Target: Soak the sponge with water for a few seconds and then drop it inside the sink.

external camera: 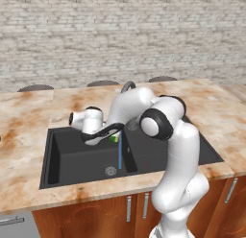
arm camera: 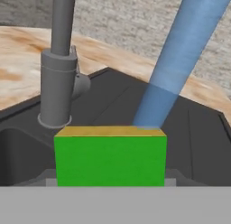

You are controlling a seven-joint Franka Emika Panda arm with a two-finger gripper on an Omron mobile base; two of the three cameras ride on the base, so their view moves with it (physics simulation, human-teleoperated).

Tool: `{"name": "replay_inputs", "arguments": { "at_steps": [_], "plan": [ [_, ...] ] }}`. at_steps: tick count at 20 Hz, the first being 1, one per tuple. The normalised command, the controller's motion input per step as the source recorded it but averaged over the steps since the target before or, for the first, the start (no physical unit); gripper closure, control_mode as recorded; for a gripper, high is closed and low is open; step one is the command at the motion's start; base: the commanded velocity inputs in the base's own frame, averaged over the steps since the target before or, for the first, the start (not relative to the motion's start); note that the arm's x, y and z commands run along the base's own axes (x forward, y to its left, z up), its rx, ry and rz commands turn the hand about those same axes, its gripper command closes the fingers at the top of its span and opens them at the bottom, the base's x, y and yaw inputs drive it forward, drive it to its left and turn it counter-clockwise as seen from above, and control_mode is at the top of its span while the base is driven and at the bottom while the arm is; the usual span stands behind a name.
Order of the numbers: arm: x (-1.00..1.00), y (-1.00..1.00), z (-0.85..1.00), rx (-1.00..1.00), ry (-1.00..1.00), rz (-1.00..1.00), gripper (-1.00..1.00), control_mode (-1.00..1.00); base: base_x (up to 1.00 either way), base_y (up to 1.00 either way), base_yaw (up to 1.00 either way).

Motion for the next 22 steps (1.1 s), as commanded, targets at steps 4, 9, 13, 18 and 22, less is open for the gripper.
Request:
{"name": "replay_inputs", "arguments": {
  "at_steps": [4,9,13,18,22],
  "plan": [
    [-0.01,0.37,0.19,0.12,0.00,0.08,1.00,-1.00,0.00,0.00,0.00],
    [-0.11,0.49,0.27,0.08,-0.01,0.10,1.00,-1.00,0.00,0.00,0.00],
    [-0.16,0.56,0.20,0.06,0.00,0.11,1.00,-1.00,0.00,0.00,0.00],
    [-0.08,0.44,0.07,0.11,0.00,0.14,1.00,-1.00,0.00,0.00,0.00],
    [0.00,0.31,0.00,0.19,0.11,0.20,1.00,-1.00,0.00,0.00,0.00]
  ]
}}
